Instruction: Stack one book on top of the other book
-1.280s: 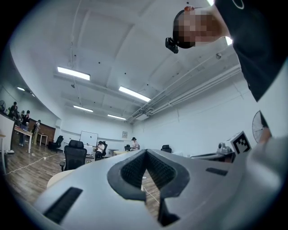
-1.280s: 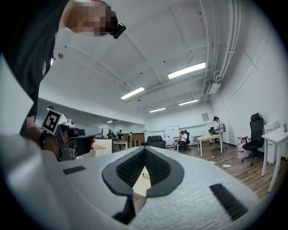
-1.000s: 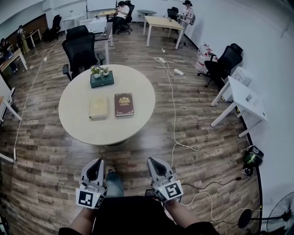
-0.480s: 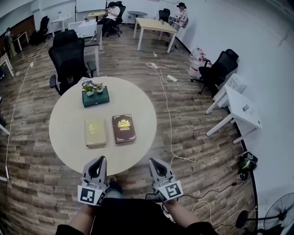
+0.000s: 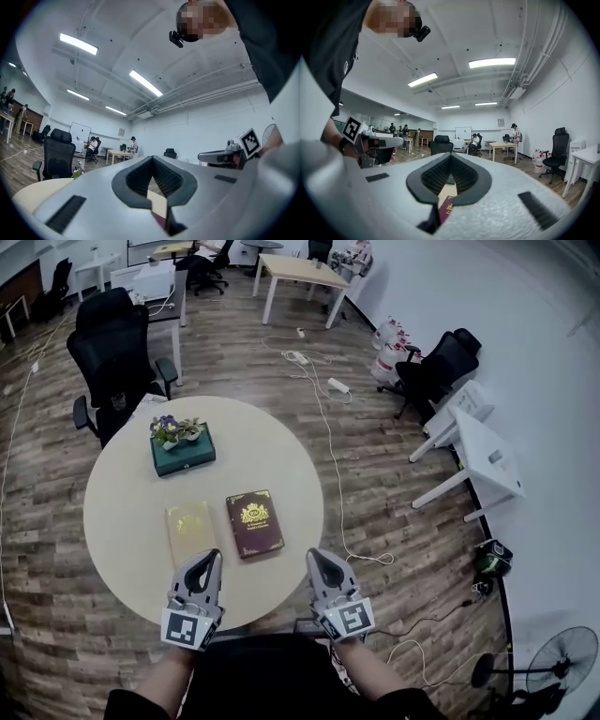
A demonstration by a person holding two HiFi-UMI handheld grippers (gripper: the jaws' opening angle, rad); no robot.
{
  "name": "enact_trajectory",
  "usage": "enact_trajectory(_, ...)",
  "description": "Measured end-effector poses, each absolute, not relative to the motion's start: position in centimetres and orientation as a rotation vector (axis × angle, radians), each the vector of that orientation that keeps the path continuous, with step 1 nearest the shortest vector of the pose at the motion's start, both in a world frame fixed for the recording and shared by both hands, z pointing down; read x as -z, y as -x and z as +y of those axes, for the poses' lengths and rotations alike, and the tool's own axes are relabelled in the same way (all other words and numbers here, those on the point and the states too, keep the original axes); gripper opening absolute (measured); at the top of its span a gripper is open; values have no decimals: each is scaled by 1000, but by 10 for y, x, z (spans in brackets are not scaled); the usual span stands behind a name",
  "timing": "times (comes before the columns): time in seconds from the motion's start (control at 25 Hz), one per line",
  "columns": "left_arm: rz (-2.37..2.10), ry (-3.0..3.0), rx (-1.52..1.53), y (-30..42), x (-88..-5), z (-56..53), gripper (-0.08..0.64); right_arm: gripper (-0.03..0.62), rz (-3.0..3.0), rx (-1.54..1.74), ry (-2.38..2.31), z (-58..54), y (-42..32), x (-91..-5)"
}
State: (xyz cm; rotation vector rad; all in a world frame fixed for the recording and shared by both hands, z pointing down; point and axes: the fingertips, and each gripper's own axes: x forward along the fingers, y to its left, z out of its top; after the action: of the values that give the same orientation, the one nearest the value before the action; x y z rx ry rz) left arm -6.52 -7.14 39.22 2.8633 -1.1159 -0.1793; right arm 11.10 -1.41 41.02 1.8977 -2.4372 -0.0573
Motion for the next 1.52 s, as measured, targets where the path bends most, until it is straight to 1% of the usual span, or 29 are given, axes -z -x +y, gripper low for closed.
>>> enact_trajectory(0.12, -1083, -2852, 139, 61, -414, -90, 6, 6, -2428, 35, -1894, -39, -112, -418)
enact_trajectory(0.28, -1124, -2824, 186, 52, -402, -114, 6, 6, -2441, 11, -1853, -63, -111, -427)
enact_trajectory(0.6, -1190, -2795, 125, 26, -418, -129, 6, 6, -2516, -90, -1768, -90, -131, -446)
enact_trajectory(0.72, -1092, -2744, 97, 13, -431, -134, 7, 8, -2570, -187, -1701, -101, -134, -457)
enact_trajectory(0.76, -1034, -2706, 88, 7, -438, -137, 17, 48, -2602, -229, -1676, -105, -134, -460)
enact_trajectory(0.8, -978, -2667, 83, 2, -444, -140, 167, 275, -2631, -268, -1654, -109, -134, -463)
enact_trajectory(0.84, -936, -2636, 77, -3, -450, -145, 332, 415, -2650, -306, -1634, -114, -134, -467)
enact_trajectory(1.0, -857, -2549, 25, -8, -489, -163, 350, 410, -2648, -451, -1583, -129, -144, -489)
enact_trajectory(1.12, -820, -2467, -63, -8, -522, -179, 351, 387, -2611, -549, -1546, -145, -153, -512)
enact_trajectory(1.52, -737, -2155, -368, -20, -651, -213, 351, 379, -2421, -876, -1412, -205, -181, -627)
